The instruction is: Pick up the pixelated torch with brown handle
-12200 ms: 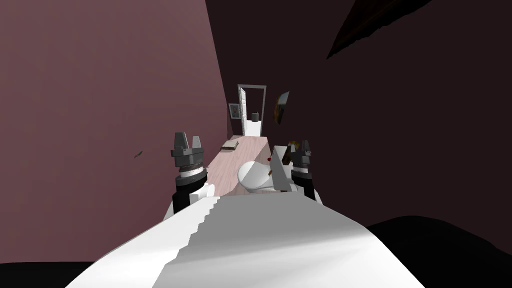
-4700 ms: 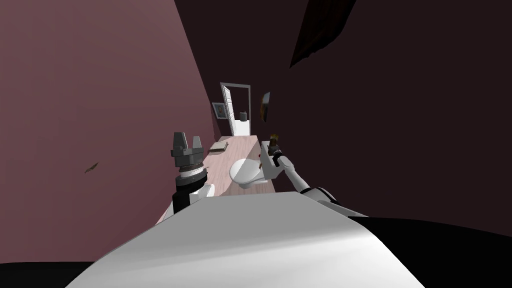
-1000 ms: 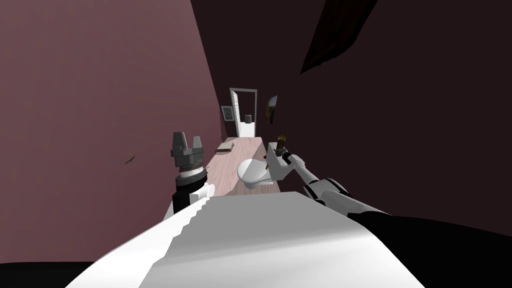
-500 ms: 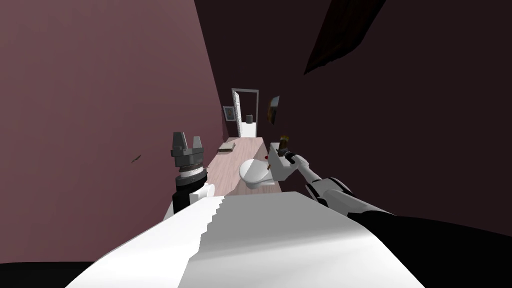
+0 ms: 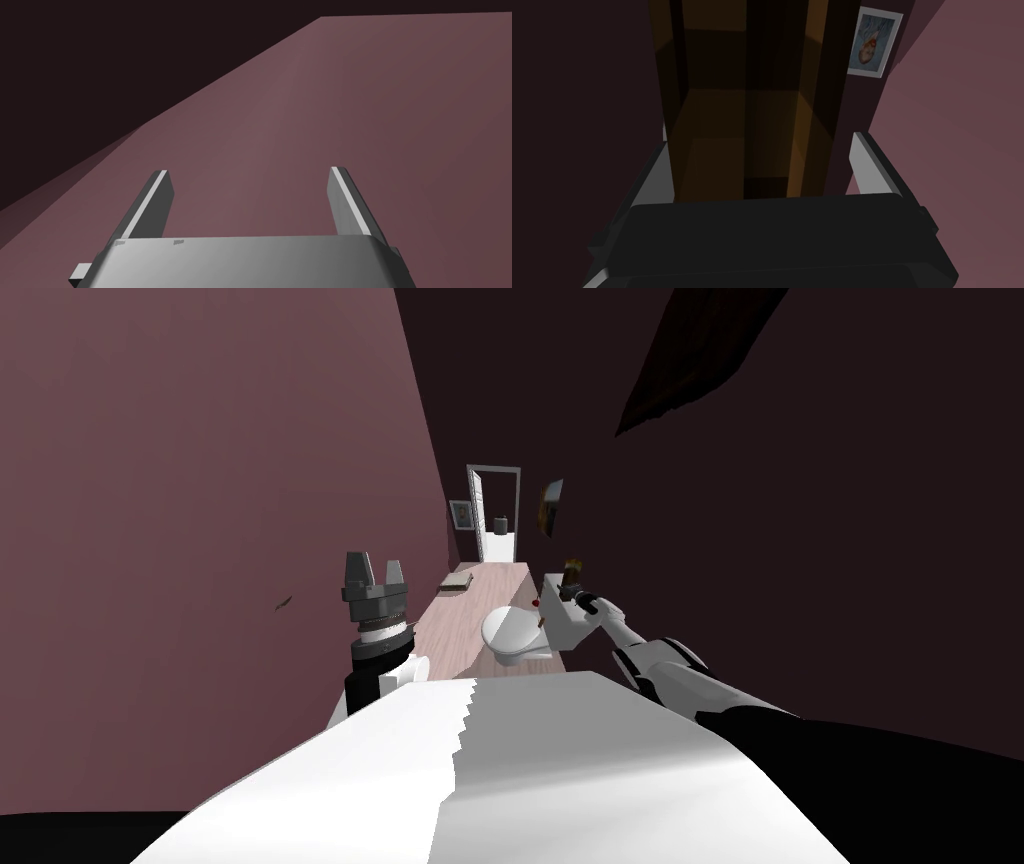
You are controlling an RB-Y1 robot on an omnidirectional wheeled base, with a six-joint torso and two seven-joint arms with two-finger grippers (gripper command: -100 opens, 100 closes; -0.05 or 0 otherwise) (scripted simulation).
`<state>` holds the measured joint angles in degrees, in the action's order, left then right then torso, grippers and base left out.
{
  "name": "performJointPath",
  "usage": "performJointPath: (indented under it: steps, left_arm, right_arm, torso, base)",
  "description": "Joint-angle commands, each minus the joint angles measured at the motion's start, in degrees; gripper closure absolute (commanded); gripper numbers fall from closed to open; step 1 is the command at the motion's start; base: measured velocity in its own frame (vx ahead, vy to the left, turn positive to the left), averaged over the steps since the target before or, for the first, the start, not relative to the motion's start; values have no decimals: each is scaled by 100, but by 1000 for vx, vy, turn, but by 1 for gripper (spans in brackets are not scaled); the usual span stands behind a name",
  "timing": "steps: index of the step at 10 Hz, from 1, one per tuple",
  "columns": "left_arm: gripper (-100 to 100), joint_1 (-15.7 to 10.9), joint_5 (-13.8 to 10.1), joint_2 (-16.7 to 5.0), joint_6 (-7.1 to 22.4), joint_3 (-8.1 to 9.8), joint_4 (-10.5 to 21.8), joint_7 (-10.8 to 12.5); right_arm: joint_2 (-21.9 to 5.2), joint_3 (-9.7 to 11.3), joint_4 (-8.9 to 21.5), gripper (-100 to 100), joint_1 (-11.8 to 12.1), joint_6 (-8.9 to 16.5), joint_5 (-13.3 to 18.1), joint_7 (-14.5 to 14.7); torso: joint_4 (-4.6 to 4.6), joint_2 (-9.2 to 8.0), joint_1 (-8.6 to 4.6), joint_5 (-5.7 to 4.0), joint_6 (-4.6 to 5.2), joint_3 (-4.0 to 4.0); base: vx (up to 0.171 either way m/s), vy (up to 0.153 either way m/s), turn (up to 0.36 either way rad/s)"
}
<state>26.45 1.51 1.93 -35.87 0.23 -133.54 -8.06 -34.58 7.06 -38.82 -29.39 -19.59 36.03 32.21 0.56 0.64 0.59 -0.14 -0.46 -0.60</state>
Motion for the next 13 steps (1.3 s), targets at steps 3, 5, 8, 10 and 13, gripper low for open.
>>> performJointPath:
  steps: [3,5,8,10,13]
  left_arm:
    - [0,0,0,-1,0,1,0,0]
    - [0,0,0,0,0,0,0,0]
    - [0,0,0,-1,0,1,0,0]
    - [0,0,0,0,0,0,0,0]
    - [0,0,0,-1,0,1,0,0]
  right_arm:
    - [-91,72,-147,-100,120,-14,-575,242]
    - [-333,-18,273,-100,45,-435,-950,739]
    - [-333,-18,273,-100,45,-435,-1405,895]
    - [-575,-109,673,-100,-29,-802,-1769,1285]
    - [-575,-109,693,-100,-29,-856,-2234,1549]
  torso:
    - [0,1,-22,-5,1,0]
    - [1,4,-8,-3,-2,-2]
    - [0,0,-23,-5,0,0]
    - [0,6,-12,-2,-1,-2]
    - [0,-1,-20,-4,0,1]
  base:
    - [3,20,-8]
    - [8,83,94]
    - [1,19,-12]
    - [17,74,83]
    - [-4,24,-3]
